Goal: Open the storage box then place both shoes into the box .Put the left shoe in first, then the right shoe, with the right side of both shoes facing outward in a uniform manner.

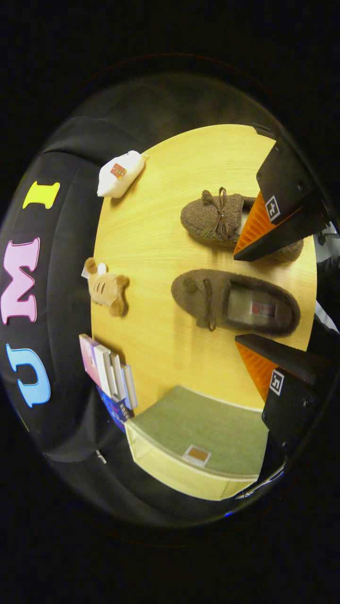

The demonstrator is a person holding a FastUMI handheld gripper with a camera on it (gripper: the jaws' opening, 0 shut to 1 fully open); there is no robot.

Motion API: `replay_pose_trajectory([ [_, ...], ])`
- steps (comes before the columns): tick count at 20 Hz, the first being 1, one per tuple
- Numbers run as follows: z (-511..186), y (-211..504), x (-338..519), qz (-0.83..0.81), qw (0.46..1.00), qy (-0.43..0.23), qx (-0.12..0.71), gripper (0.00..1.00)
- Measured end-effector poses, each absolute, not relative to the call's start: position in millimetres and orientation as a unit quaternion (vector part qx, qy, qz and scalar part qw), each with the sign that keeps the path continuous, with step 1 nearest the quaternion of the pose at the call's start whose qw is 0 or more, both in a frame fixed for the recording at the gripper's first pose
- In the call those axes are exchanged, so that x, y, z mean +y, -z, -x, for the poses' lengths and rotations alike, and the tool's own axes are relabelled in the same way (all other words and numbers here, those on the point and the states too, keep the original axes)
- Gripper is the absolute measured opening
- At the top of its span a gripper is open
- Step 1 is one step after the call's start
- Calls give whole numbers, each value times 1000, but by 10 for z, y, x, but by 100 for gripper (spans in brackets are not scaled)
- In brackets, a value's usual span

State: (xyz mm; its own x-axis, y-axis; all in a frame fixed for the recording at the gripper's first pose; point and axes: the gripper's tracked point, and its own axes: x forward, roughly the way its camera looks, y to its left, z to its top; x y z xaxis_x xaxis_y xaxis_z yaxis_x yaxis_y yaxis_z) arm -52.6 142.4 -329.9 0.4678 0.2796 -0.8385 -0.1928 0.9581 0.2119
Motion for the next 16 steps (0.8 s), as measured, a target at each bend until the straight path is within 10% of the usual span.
replay_pose_trajectory([
  [5,312,3740,1425,-29,853,-108,511,94],
  [10,241,3926,1441,-33,850,-86,518,48],
  [12,227,3945,1332,-32,851,-57,521,9],
  [16,334,3752,1346,-57,843,-51,533,6],
])
